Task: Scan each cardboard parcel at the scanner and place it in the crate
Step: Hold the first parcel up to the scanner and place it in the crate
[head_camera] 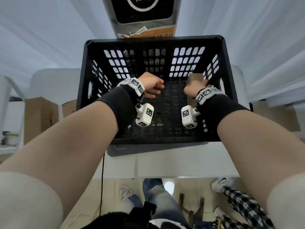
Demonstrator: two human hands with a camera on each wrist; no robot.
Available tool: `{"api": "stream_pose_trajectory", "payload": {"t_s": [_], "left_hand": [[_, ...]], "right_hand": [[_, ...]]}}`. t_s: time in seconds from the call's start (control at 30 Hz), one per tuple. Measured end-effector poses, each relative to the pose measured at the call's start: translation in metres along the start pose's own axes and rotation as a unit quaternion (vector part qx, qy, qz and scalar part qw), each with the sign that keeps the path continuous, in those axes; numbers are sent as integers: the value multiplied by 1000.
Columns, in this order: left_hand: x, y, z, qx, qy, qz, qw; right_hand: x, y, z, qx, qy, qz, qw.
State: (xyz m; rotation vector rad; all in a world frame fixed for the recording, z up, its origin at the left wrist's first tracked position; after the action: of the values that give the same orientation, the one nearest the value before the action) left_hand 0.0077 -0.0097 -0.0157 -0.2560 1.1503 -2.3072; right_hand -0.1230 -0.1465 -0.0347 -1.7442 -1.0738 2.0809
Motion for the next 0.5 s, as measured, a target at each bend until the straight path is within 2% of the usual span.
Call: {"api": "stream_pose_trajectory", "payload": {"t_s": [0.13, 0.33, 0.5], "left_hand": [[-1, -1, 1, -11, -16, 16, 1000], [-6, -3, -1, -7, -28, 23, 999], [-15, -7, -5, -2, -37, 25, 999]], "right_hand": [[5, 10, -7, 2, -26, -33, 999], [9, 19, -10, 35, -73, -30, 996], [6, 21, -14, 14, -79, -45, 996]]}}
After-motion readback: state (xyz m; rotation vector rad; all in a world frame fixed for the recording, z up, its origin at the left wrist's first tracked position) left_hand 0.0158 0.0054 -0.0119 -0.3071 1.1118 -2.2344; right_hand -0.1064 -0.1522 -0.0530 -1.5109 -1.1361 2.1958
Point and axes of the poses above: each hand's wrist, its own y-axis towards the middle knuckle, its own x-axis out of the palm, z = x × y, the point moved 2 cm from there along y, towards the middle knuckle, and after that the axes turned 8 degrees about -y, right-handed, at the moved point
